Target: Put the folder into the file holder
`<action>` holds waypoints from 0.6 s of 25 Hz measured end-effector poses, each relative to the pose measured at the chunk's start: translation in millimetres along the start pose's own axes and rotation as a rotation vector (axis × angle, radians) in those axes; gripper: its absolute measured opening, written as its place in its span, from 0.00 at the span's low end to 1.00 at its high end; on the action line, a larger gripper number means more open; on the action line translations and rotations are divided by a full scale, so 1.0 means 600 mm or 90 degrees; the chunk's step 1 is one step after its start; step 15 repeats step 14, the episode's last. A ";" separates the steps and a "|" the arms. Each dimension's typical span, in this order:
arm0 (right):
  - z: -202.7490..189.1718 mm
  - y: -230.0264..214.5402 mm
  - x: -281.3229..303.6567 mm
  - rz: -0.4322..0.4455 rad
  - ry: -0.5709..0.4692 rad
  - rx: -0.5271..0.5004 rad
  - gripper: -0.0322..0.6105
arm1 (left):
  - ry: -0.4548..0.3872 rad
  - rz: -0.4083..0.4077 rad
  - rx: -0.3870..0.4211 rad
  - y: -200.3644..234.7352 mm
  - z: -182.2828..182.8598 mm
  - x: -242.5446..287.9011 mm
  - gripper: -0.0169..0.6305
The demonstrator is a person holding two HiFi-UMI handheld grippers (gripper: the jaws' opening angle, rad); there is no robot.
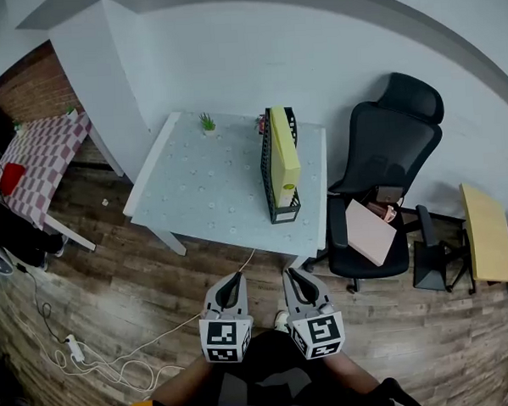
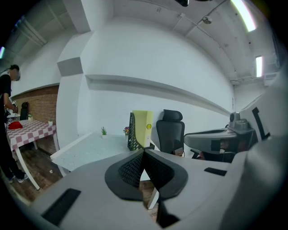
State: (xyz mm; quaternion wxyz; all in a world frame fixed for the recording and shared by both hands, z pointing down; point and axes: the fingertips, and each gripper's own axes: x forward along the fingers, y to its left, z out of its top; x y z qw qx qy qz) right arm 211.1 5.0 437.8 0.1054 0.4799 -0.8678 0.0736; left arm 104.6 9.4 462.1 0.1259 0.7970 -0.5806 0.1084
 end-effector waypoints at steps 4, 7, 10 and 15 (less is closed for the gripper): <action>0.003 -0.002 -0.005 0.004 -0.003 -0.002 0.11 | -0.006 0.001 0.004 -0.008 0.006 -0.003 0.03; 0.002 -0.007 -0.007 0.007 -0.002 -0.002 0.11 | -0.005 0.004 0.003 -0.014 0.006 -0.002 0.03; 0.003 -0.016 -0.012 0.007 -0.002 -0.002 0.11 | -0.006 0.006 0.002 -0.022 0.007 0.000 0.03; 0.003 -0.026 -0.025 0.002 -0.003 -0.001 0.11 | -0.001 0.005 0.004 -0.036 0.005 -0.003 0.03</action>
